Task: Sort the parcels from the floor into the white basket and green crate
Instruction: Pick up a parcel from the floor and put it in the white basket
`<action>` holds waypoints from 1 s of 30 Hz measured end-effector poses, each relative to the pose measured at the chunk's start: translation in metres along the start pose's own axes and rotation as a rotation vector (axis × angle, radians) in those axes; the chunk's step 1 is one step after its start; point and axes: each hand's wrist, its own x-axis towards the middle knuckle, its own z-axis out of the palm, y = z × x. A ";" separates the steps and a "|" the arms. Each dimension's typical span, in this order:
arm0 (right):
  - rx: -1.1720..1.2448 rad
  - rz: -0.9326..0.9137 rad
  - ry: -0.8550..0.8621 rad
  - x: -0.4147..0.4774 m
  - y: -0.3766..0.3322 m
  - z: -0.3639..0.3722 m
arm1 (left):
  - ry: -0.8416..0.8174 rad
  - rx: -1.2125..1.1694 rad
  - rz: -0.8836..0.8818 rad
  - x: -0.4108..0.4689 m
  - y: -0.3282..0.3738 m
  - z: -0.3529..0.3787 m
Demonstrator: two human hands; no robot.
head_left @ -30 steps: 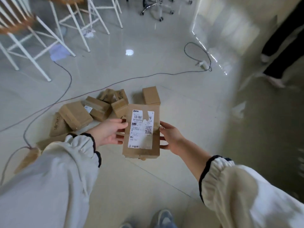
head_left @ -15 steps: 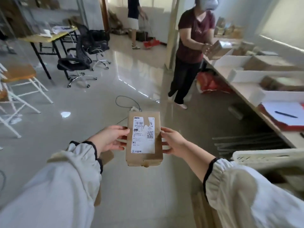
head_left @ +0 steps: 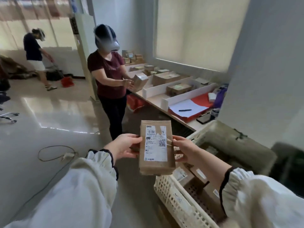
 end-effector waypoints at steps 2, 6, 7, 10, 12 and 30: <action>0.052 0.009 0.059 -0.002 0.001 -0.041 | -0.048 0.013 0.007 0.026 0.013 0.038; 0.101 0.017 0.182 -0.006 0.007 -0.118 | -0.179 0.082 0.022 0.065 0.038 0.113; 0.102 0.015 0.213 -0.008 0.009 -0.134 | -0.210 0.104 0.027 0.072 0.043 0.131; 0.152 -0.001 0.292 -0.012 0.013 -0.175 | -0.287 0.148 0.041 0.089 0.058 0.177; 0.179 0.006 0.339 -0.014 0.017 -0.199 | -0.335 0.180 0.043 0.099 0.065 0.204; 0.488 0.301 0.684 0.061 0.133 -0.247 | -0.688 0.541 -0.213 0.227 0.011 0.327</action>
